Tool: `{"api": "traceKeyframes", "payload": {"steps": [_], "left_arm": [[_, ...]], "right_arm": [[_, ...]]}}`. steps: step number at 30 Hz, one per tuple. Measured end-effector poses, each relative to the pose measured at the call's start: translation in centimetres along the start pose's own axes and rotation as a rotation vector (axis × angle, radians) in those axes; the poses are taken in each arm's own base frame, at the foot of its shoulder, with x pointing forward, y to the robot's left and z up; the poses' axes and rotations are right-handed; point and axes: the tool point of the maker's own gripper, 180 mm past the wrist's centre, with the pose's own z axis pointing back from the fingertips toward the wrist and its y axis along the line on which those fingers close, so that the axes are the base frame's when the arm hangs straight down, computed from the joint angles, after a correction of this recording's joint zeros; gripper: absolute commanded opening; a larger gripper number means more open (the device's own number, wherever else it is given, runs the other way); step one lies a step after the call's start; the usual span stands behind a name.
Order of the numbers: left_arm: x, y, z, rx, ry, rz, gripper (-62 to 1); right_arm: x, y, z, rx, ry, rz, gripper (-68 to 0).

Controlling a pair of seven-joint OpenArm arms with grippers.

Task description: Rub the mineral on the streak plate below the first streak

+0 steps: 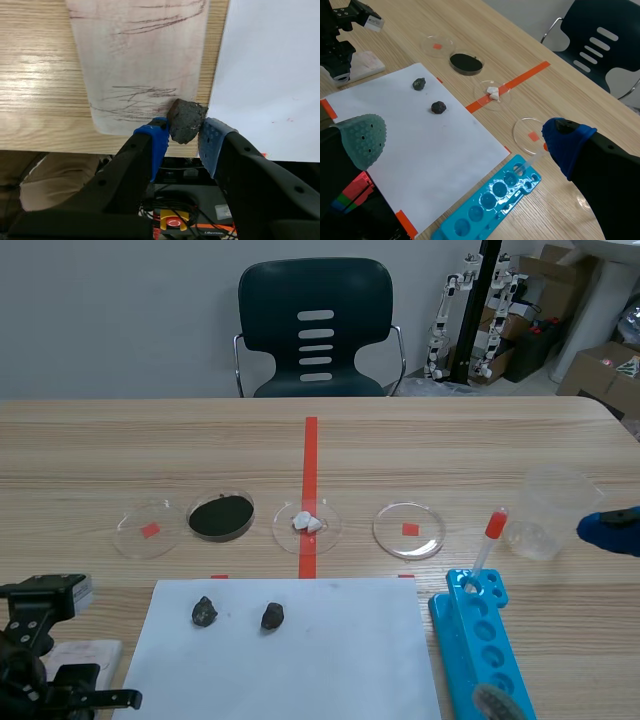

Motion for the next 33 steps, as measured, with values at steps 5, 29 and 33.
{"api": "traceKeyframes", "payload": {"steps": [5,29,33], "left_arm": [[0.4,2.2,0.2,0.110,-0.022,0.014,-52.4],[4.8,0.2,3.4,0.044,-0.368,-0.039,-52.4],[7.1,-1.1,6.0,0.005,-0.558,-0.061,-52.3]], "right_arm": [[0.0,0.0,0.0,0.000,0.000,0.000,0.4],[0.0,0.0,0.0,0.001,0.000,0.000,0.4],[0.0,0.0,0.0,0.000,0.000,0.000,0.4]]}}
